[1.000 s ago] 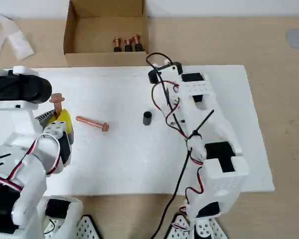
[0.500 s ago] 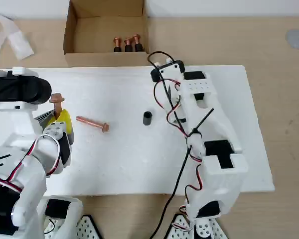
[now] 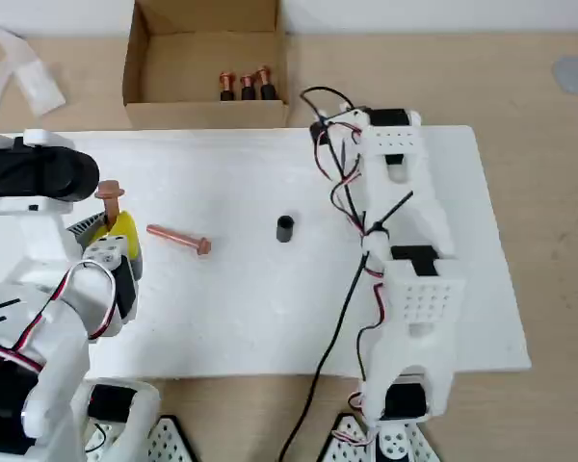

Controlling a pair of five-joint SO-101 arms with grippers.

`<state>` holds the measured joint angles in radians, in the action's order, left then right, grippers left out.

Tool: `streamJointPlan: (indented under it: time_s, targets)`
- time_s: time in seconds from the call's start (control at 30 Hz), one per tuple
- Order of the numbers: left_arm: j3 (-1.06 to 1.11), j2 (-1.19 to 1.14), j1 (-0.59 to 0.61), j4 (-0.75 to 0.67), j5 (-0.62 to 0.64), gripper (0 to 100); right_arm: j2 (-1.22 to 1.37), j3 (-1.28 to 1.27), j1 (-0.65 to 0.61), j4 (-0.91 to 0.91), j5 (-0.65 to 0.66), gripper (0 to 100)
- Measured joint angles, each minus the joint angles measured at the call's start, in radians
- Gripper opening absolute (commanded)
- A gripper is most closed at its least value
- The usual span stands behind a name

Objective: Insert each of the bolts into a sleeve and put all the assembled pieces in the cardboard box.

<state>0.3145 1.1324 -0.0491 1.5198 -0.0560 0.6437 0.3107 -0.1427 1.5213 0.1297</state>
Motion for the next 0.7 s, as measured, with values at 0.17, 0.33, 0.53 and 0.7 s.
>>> streamJointPlan:
  time_s: [0.17, 0.33, 0.53, 0.7]
  targets:
    - [0.000, 0.000, 0.000, 0.000, 0.000, 1, 0.023, 0.051, 0.000, 0.043, 0.003, 1.2]
    - [0.000, 0.000, 0.000, 0.000, 0.000, 1, 0.049, 0.129, 0.002, 0.109, 0.003, 1.2]
    - [0.000, 0.000, 0.000, 0.000, 0.000, 1, -0.120, 0.238, -0.029, 0.239, 0.002, 1.2]
    - [-0.008, 0.000, -0.002, 0.000, 0.000, 1, -0.486, 0.172, -0.034, 0.242, 0.002, 1.2]
